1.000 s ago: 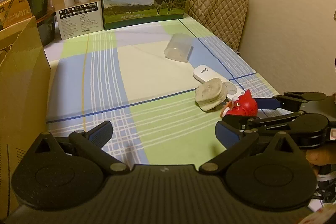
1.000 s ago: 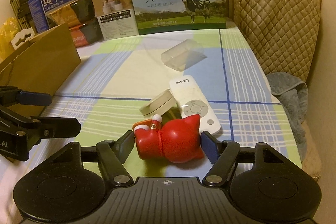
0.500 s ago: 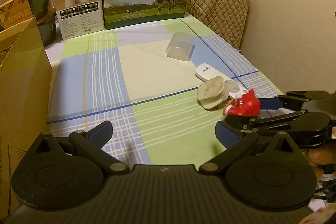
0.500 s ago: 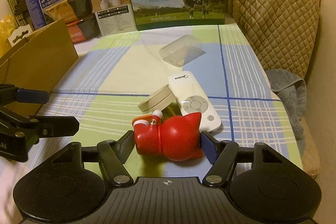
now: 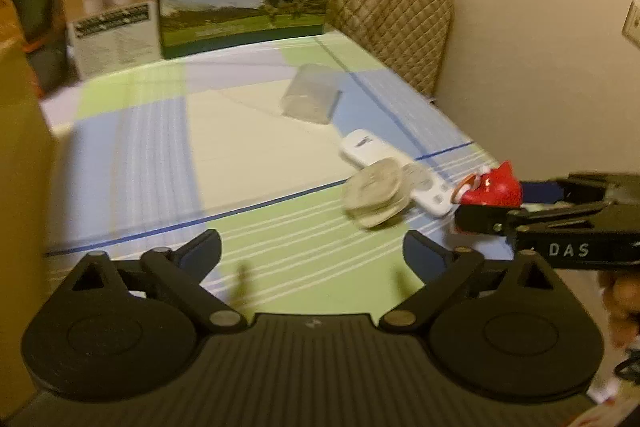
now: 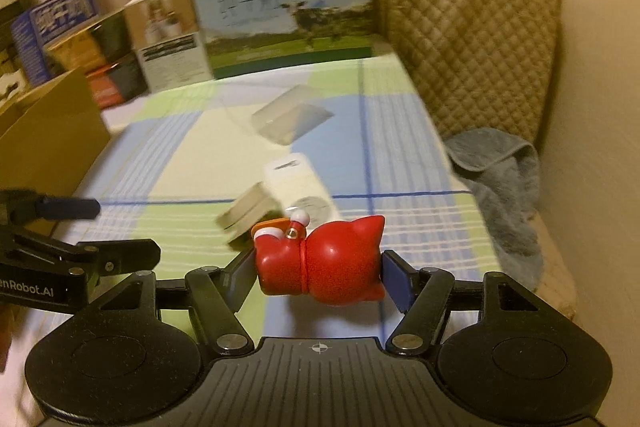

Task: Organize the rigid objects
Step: 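Close the right tool on the red toy figure, then close the left tool on the stacked beige round pads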

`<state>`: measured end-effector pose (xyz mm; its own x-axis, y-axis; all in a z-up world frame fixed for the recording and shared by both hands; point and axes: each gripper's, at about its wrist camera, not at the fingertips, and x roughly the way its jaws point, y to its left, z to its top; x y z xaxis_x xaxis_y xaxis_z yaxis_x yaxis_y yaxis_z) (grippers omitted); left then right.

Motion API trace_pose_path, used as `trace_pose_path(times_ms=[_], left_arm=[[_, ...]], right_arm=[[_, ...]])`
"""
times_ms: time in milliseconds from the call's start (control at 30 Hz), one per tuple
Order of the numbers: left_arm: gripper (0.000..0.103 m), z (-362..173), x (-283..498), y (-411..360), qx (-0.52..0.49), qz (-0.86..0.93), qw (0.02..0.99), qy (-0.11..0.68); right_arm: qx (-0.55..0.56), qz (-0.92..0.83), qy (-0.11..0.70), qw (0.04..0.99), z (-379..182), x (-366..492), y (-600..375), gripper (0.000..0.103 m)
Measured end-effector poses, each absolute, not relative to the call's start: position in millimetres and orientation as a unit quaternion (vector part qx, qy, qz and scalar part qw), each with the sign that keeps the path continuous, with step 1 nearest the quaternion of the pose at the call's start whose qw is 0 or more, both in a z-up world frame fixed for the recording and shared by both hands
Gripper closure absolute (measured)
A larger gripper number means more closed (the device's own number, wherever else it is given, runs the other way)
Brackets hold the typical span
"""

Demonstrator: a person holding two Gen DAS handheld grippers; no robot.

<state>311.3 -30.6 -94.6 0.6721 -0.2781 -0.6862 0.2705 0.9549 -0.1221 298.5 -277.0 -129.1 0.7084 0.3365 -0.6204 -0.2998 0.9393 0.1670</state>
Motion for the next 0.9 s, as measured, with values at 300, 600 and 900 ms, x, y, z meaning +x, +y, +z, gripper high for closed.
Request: trace_pose_path(times_ms=[300,600,900], left_arm=[[0.02,-105,342,-48,-0.041,-0.17,0.914,0.366],[0.036,-119,363,-65,-0.044,-0.193,0.907,0.373],[0.055,-127,370,-66,-0.069,-0.214,0.895,0.385]], right_arm=[[0.047,0.146,0.345,0.926,-127,305,-293,0.039],[0.047,0.123,0.345,0.929,-127,310,-297,0.039],[0.061,0.105,0.335,0.935,-124,311,-301,0.039]])
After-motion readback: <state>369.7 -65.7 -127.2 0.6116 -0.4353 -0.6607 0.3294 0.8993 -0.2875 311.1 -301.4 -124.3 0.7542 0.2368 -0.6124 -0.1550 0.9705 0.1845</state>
